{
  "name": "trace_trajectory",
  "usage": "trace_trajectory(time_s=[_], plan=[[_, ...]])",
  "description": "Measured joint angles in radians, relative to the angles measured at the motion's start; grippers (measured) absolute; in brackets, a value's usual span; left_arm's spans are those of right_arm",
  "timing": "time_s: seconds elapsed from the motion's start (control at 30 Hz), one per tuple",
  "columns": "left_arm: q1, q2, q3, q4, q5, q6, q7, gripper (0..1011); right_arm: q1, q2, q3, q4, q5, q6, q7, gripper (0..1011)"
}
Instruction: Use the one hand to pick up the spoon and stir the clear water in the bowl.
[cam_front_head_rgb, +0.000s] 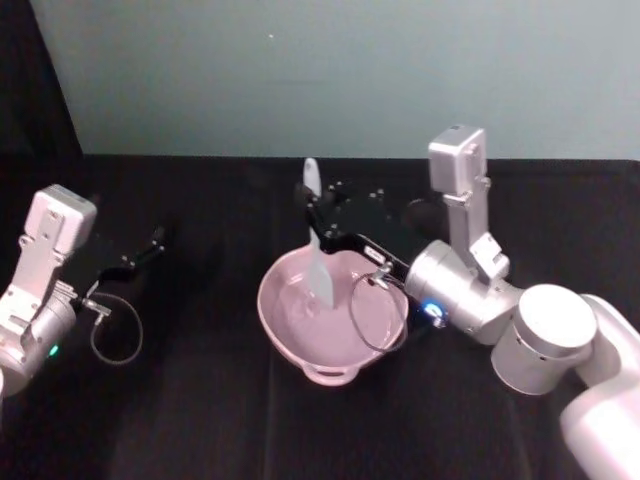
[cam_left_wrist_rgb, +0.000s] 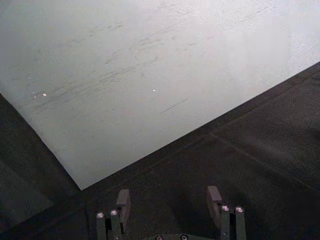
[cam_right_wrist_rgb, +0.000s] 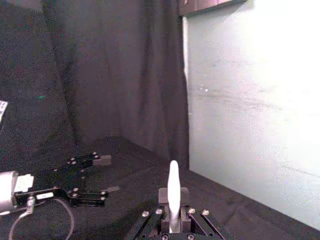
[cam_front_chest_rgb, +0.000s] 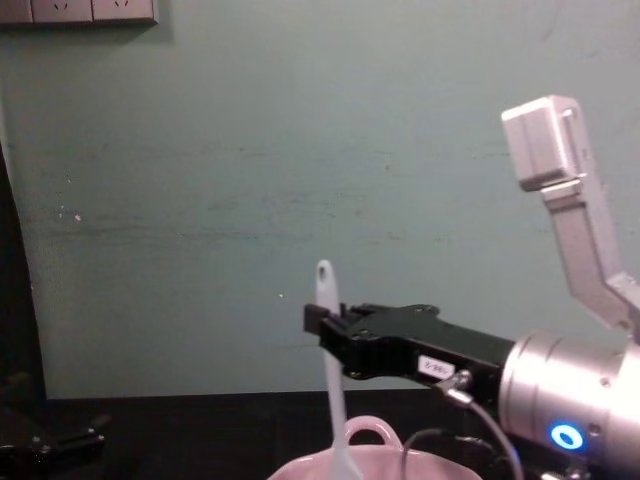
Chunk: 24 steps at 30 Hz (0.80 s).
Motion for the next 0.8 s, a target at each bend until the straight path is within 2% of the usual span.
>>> trace_trajectory(time_s=[0.23, 0.43, 0.67, 0.8], plan=[[0.0, 0.0, 0.0, 0.0, 0.0, 0.0, 0.0, 1011, -0.05, 0.045, 0.034, -0.083, 0.001, 0.008, -0.012, 121], [0.0, 0.0, 0.0, 0.0, 0.0, 0.0, 0.0, 1011, -0.086, 0.073, 0.049, -0.137, 0.006, 0.016, -0.013, 121], [0.0, 0.0, 0.0, 0.0, 0.0, 0.0, 0.0, 1011, -0.138, 0.1, 0.052, -0.218, 0.023, 0.029, -0.004, 121], [0.0, 0.0, 0.0, 0.0, 0.0, 0.0, 0.0, 1011, -0.17, 0.109, 0.038, -0.262, 0.035, 0.032, 0.009, 121]])
